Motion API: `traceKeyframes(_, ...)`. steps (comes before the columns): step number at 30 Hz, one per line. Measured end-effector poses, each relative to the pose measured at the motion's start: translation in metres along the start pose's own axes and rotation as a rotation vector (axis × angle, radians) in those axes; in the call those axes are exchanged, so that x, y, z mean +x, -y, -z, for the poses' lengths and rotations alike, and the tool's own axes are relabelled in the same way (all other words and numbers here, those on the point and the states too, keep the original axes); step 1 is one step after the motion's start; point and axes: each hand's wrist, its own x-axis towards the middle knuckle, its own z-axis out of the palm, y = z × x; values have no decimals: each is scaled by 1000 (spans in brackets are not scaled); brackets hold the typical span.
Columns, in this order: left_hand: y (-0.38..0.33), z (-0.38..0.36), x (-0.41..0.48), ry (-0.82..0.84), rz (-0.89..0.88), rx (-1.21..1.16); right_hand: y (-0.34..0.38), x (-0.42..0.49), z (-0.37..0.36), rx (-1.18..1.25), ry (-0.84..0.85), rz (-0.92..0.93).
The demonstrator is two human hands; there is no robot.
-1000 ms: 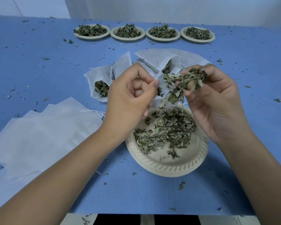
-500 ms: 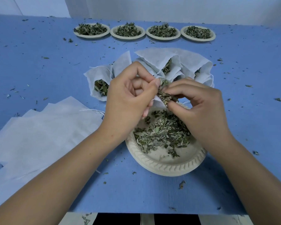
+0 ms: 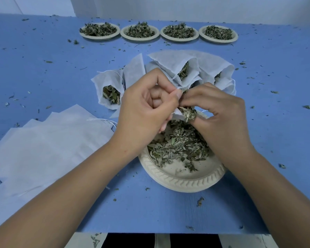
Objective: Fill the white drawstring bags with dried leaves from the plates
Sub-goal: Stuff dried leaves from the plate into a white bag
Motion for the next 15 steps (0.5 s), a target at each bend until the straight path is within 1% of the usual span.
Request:
traceKeyframes(2,0,1,1,-31,6,10,-2,2,3,63,25,-56)
traceKeyframes(4,0,2,3,-74,16,16,-3,4,7,222,12,-112)
traceKeyframes(6,1,4,5,-111,25,5,-1,5,9,293,-43,-80)
traceKeyframes(8,2,5,6,-121,28,-3,0,4,12,304,-55,1)
traceKeyframes(10,2,4,5,-117,33,-3,-1,4,12,280,6,56)
traceKeyframes(13,2,4,5,-103,41,-4,-3,4,7,239,75,71)
traceKeyframes(15,2,3,5,-75,38,3,-3,3,5,270,35,63)
